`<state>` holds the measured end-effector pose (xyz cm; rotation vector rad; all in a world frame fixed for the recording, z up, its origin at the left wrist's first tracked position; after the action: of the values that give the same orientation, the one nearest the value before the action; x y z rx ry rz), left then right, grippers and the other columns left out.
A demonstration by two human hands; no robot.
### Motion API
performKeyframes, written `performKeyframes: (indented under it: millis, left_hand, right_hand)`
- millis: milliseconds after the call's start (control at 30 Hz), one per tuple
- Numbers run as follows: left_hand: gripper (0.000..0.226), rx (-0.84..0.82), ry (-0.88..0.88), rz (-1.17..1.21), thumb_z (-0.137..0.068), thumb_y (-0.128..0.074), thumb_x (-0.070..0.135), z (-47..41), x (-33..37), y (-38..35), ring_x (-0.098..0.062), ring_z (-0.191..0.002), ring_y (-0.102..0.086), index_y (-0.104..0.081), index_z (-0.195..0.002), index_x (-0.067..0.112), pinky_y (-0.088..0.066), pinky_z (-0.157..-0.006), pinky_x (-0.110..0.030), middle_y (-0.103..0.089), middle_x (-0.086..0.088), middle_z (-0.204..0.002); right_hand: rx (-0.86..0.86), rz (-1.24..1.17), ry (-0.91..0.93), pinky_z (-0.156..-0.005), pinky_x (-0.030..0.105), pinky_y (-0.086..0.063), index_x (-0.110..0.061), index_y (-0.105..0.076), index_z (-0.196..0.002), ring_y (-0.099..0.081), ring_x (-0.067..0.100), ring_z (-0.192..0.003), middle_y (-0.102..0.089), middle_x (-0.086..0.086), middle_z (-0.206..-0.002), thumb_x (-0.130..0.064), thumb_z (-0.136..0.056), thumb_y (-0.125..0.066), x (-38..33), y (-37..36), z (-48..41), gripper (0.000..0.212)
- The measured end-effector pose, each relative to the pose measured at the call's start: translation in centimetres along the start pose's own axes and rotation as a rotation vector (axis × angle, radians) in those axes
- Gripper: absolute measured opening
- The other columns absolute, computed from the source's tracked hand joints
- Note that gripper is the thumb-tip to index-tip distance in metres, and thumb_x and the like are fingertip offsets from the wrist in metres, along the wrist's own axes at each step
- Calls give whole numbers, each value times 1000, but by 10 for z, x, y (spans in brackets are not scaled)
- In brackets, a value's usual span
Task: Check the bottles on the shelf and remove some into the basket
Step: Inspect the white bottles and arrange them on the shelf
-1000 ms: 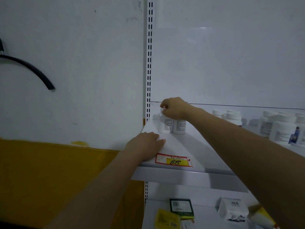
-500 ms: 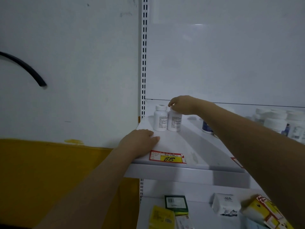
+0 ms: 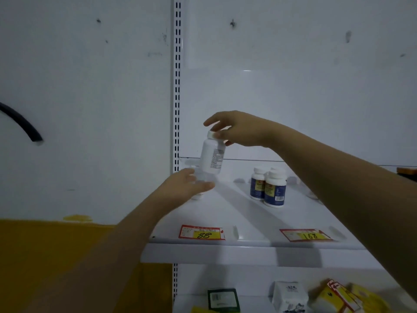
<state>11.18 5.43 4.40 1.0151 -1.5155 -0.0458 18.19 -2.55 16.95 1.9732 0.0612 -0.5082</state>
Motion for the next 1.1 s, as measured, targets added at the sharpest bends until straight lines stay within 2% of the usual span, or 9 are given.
performKeyframes:
  millis: [167, 300, 367, 467, 600, 733, 867, 933, 1100]
  left_hand:
    - [50, 66, -58, 237, -80, -69, 34, 8, 32, -1, -8, -90, -54, -53, -125, 20, -37, -74, -20, -58, 4, -113]
    - [52, 186, -54, 258, -75, -76, 34, 17, 33, -5, -15, -94, -57, -55, -119, 16, -42, -62, -18, -61, 0, -110]
    - [54, 217, -73, 250, -73, -77, 34, 21, 38, -9, -16, -91, -58, -55, -118, 14, -47, -65, -18, -61, -2, -108]
    - [57, 201, -78, 229, -74, -76, 37, 24, 43, -15, -15, -93, -56, -52, -120, 14, -44, -64, -15, -58, 0, -106]
    - [52, 81, -81, 267, -82, -69, 34, 26, 42, -21, -10, -94, -55, -53, -127, 17, -36, -60, -13, -59, 4, -113]
    - [44, 83, -89, 284, -81, -71, 29, 28, 41, -18, 3, -79, -54, -58, -122, 17, -37, -59, -13, -61, 9, -101]
    - [48, 191, -79, 331, -73, -79, 26, 28, 36, -12, -13, -94, -64, -60, -116, 14, -49, -76, -21, -66, -1, -112]
    - [53, 175, -84, 334, -72, -79, 27, 28, 38, -15, -16, -100, -63, -57, -119, 14, -50, -84, -26, -65, -1, -117]
    - [50, 75, -119, 293, -80, -71, 26, 29, 41, -21, -11, -100, -58, -54, -127, 17, -42, -78, -17, -61, 2, -122]
  right_hand:
    - [-39, -96, 31, -87, 25, -53, -20, -48, -134, -58, 15, -104, -57, -1, -119, -16, -96, -52, -25, 2, 23, 38]
    - [158, -145, -104, -89, 37, -55, -15, -51, -129, -61, 19, -102, -59, 6, -123, -46, -87, -61, -4, 6, 37, 53]
    - [229, -97, -184, -86, 42, -56, -7, -62, -114, -66, 24, -96, -65, 10, -112, -50, -82, -65, 8, 4, 43, 53]
    - [280, -143, -191, -88, 44, -55, -3, -69, -100, -66, 27, -96, -69, 14, -103, -44, -82, -69, 11, 9, 47, 45]
    - [206, -173, -155, -89, 33, -51, -9, -57, -123, -61, 21, -103, -62, 6, -117, -33, -87, -65, 10, 9, 50, 44]
    - [152, -309, -111, -99, 37, -49, -9, -58, -123, -61, 17, -106, -63, 4, -117, -26, -91, -61, 11, -1, 52, 36]
    - [253, -207, -148, -91, 39, -53, -14, -65, -110, -62, 18, -101, -67, 1, -108, -47, -84, -65, 16, 2, 50, 42]
    - [308, -240, -155, -90, 40, -53, -14, -68, -105, -63, 19, -100, -68, 2, -105, -42, -83, -67, 17, 8, 50, 36]
    - [198, -367, -94, -103, 41, -45, -16, -61, -119, -60, 16, -109, -65, 2, -116, -26, -89, -63, 12, 3, 49, 31]
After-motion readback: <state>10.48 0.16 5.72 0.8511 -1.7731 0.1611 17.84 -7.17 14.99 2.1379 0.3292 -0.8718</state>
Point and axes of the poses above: each hand's wrist, its own z-axis away from the middle knuckle, its own y-axis out of the back of the hand, x = y × z, the point moved 10 cm from there along -z, towards the middle knuckle
